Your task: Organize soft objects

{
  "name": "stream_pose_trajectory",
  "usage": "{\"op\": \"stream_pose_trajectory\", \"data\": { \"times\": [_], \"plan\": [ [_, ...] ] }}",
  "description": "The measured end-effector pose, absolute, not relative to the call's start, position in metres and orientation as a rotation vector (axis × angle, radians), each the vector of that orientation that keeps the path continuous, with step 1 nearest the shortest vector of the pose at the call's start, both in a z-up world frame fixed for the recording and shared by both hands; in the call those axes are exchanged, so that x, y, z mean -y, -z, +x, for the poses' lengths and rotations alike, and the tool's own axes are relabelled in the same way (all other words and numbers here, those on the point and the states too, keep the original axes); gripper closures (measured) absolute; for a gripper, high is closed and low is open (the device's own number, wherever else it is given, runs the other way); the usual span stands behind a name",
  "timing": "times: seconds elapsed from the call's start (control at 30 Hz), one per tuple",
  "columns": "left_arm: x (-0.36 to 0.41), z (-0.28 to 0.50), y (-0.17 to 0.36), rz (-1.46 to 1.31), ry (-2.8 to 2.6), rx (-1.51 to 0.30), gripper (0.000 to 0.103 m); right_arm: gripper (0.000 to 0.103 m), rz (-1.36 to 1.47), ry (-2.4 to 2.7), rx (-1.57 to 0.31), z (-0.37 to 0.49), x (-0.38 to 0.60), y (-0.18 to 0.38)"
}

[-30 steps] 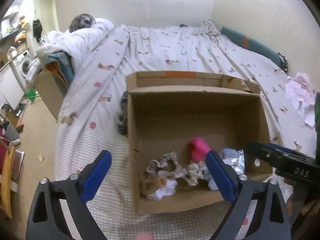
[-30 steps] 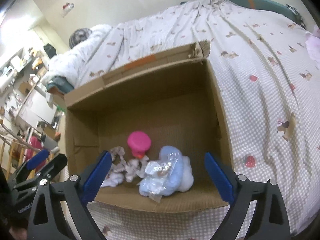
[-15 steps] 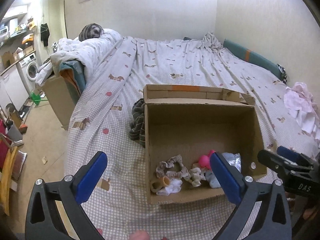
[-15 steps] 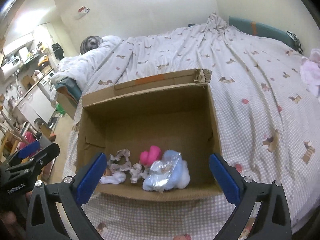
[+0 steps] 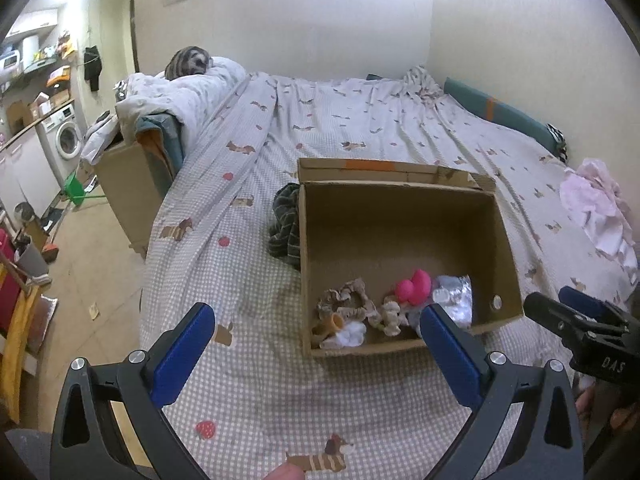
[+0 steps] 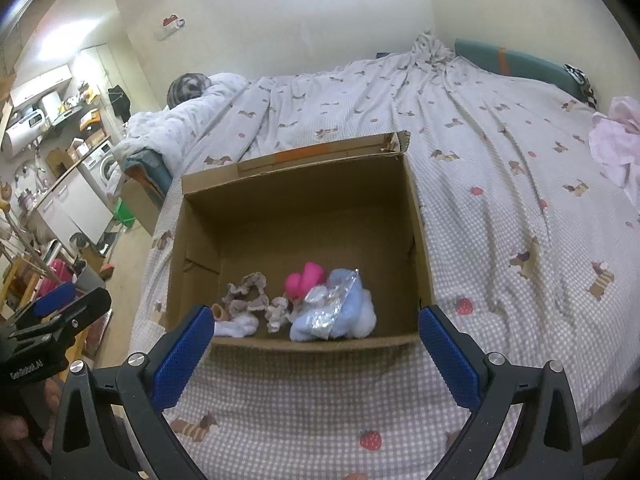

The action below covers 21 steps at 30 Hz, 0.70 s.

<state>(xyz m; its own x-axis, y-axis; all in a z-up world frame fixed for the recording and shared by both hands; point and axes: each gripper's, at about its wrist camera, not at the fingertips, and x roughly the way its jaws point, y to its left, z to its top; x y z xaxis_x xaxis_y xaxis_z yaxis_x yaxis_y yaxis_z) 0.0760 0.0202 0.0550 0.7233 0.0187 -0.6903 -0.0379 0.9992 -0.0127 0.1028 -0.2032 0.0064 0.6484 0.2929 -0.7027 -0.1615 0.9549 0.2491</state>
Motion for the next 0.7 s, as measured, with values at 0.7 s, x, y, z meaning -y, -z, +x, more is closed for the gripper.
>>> {"op": "stream_pose_trajectory", "data": {
  "times": [0.7],
  "plan": [
    [-0.02, 0.053, -0.051, -0.05, -0.056, -0.746, 0.001, 0.0, 0.111, -0.216, -0.818, 0.079, 0.198, -0.003]
  ]
}}
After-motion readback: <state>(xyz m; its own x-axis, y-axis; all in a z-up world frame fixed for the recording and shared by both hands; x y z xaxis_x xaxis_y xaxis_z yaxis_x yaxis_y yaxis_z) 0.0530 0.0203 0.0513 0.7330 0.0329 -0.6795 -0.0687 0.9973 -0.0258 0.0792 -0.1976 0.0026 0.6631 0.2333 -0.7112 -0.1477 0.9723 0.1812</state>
